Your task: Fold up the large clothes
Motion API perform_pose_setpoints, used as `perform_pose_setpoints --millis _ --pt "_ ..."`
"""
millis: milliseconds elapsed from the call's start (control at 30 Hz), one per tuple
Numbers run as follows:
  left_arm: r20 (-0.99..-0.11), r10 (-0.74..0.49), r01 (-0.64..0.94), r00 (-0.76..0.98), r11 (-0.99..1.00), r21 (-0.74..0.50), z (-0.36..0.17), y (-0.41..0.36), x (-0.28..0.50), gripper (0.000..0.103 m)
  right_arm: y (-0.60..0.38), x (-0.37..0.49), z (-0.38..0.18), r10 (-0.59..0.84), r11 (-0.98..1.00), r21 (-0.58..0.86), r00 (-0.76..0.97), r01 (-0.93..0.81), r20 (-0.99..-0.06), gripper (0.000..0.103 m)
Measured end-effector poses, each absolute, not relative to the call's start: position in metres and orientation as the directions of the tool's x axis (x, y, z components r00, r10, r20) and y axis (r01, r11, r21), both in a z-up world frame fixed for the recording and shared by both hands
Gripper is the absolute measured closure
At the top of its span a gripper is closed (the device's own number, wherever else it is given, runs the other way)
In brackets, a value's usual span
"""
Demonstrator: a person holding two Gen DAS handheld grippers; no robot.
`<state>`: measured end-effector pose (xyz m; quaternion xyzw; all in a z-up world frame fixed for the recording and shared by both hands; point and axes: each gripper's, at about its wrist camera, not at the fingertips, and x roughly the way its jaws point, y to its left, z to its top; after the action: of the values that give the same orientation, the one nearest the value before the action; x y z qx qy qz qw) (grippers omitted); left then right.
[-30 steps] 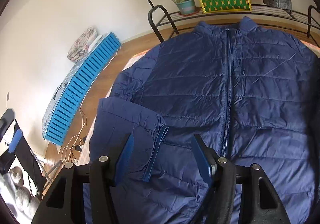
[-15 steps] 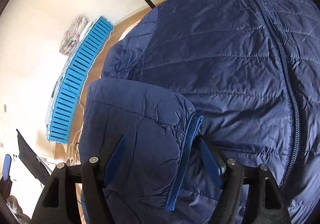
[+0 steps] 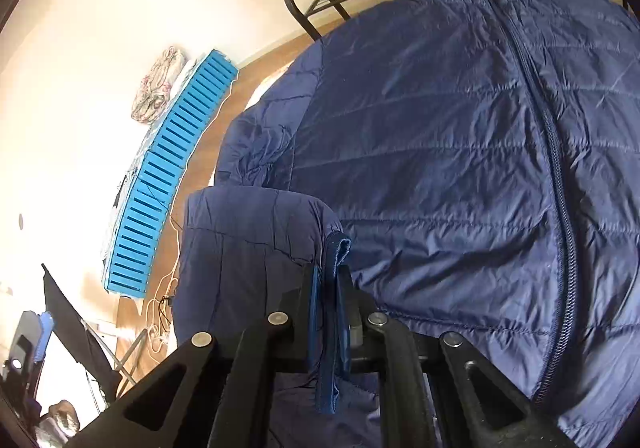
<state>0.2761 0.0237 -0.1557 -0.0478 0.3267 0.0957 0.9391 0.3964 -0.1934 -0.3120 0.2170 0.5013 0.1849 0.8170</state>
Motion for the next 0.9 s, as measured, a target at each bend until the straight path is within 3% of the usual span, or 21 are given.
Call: perform_pose_setpoints --millis 400,533,767,900 --pt "-0.606 0.211 -0.181 0.767 0.977 0.112 -0.172 0.038 0.293 0.0 -0.257 0.391 -0.257 0.431 0.886 0.454 0.53 -0.097 -0.73 0.097" --pt "-0.631 0.232 -0.234 0.741 0.969 0.081 -0.177 0.066 0.302 0.0 -0.279 0.398 -0.261 0.407 0.898 0.432 0.538 -0.087 -0.738 0.097" --pt "-0.587 0.311 -0.321 0.748 0.943 0.091 -0.168 0.089 0.303 0.0 -0.325 0.421 -0.259 0.325 0.927 0.371 0.592 -0.046 -0.738 0.097" --pt "-0.621 0.28 -0.307 0.733 0.95 0.066 -0.174 0.085 0.313 0.0 -0.364 0.434 -0.256 0.254 0.938 0.345 0.634 0.023 -0.731 0.098"
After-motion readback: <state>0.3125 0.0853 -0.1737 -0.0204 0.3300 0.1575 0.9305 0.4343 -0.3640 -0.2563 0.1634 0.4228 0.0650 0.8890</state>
